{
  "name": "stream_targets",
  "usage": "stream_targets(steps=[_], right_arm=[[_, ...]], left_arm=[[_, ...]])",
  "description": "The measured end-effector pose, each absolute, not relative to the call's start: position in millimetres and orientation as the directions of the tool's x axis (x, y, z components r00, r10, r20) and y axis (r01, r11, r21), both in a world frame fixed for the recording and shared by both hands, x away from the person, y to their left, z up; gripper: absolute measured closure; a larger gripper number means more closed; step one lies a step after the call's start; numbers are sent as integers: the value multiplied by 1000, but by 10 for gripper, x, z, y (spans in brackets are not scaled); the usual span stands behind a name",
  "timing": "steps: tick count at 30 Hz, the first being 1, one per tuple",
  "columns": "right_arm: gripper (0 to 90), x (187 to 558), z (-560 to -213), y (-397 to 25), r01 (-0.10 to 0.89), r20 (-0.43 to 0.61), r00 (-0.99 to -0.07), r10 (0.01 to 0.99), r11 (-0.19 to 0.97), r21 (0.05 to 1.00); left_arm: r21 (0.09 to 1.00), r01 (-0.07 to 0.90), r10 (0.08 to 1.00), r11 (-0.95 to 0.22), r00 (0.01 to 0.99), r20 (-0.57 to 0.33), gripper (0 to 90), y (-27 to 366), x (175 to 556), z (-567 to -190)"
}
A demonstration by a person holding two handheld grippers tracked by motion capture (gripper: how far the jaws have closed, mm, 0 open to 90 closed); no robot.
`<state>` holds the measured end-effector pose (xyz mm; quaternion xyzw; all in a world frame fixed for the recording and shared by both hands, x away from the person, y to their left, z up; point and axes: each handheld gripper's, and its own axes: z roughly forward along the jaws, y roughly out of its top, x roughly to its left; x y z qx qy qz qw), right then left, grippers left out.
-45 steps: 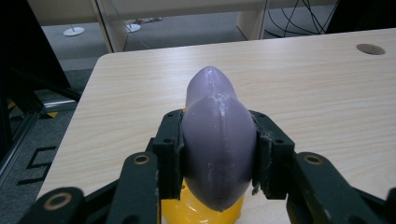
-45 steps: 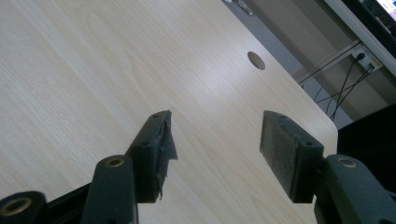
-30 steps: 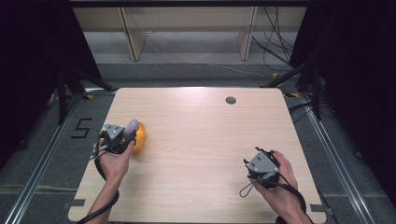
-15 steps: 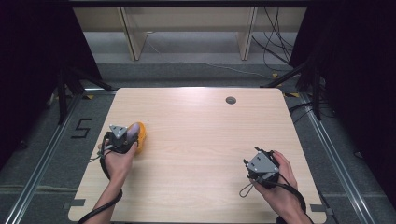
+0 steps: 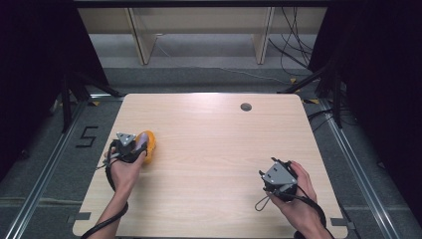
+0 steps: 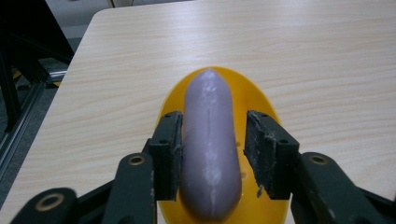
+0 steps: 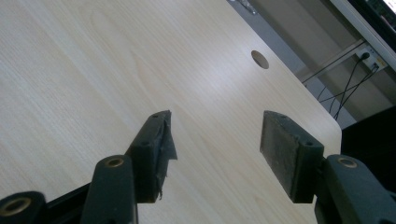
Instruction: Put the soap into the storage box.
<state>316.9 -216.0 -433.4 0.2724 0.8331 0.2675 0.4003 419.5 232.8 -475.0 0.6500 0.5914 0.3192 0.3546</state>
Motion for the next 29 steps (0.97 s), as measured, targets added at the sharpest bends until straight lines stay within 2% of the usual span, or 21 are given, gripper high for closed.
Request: stream_targets(steps=[5, 12, 15, 20, 26, 29], right_arm=[[439, 3167, -4333, -2159, 240, -520, -532, 668, 709, 664], [437, 3158, -4340, -2167, 261, -504, -531, 681, 698, 667], [436, 3163, -4338, -2170, 252, -511, -530, 677, 701, 667], [435, 3158, -4341, -2181, 261, -506, -527, 682, 697, 668], [436, 3165, -4347, -2180, 268, -495, -530, 688, 690, 672], [436, 3171, -4343, -2193, 266, -489, -537, 688, 688, 675]], left_arm=[[844, 534, 994, -41, 110, -21, 515, 2341, 4152, -4694], [869, 494, 992, 9, 103, -69, 363, 2432, 3942, -4562], [875, 484, 987, 1, 137, -78, 328, 2471, 3781, -4544], [865, 501, 983, -40, 175, -56, 315, 2578, 3466, -4692], [838, 545, 976, 1, 181, -118, 325, 2659, 3166, -4891], [837, 547, 974, -5, 191, -119, 337, 2623, 3137, -4885]])
